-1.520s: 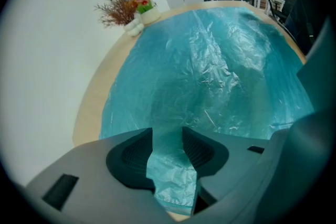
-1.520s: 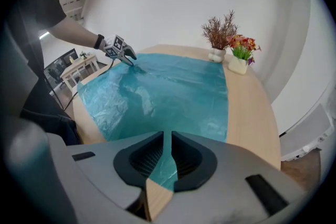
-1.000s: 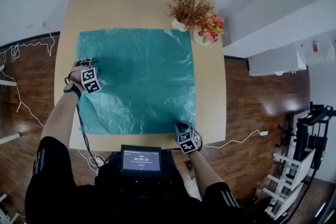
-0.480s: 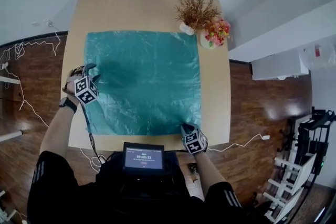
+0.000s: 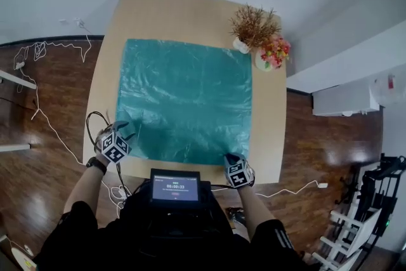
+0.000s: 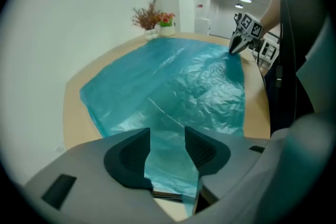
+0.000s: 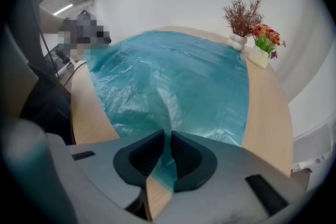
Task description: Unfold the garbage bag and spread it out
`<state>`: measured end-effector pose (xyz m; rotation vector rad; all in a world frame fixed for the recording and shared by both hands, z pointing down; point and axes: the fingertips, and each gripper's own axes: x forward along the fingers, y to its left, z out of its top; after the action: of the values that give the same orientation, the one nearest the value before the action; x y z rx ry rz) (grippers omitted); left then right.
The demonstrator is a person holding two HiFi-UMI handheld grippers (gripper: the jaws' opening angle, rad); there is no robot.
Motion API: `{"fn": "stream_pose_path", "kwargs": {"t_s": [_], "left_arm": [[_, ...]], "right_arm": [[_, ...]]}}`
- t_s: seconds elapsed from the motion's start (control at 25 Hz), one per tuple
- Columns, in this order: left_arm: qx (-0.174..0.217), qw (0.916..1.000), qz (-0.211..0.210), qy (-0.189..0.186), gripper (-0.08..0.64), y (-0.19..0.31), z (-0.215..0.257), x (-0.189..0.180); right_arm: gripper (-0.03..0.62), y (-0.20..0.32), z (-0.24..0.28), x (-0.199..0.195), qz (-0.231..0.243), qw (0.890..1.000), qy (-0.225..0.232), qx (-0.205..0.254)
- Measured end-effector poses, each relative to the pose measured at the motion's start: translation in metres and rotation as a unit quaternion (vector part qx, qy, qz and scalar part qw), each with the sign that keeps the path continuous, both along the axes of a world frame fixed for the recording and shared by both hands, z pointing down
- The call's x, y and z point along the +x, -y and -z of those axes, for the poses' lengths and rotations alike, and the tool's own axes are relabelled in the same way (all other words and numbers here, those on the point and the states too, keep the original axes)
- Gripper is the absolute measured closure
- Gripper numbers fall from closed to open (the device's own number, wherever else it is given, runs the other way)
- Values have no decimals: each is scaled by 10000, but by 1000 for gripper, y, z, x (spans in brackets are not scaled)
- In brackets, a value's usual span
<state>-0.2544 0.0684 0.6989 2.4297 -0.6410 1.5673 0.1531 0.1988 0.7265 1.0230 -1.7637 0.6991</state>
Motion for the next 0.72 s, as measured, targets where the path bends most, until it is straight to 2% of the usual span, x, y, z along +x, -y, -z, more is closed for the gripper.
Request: {"fn": "stream_pose_path", "kwargs": {"t_s": [0.16,0.28,0.44,0.72], "left_arm": [[-390,9980,477,-167,345,-31,-18,-2],[-575,9953,775,-61,345,-44,-28,-7],[-600,9936,953,27,345,-51,-33,-12],[-589,9934,951,239,336,-46,-31,-20]], "right_arm": [[514,1,-2,0,-28,10000,61,-56],[513,1,-3,0,60,9999,33,-97],[514,3,-3,1,80,10000,22,-35],[528,6,-5,-2,30,10000,-93,15]]}}
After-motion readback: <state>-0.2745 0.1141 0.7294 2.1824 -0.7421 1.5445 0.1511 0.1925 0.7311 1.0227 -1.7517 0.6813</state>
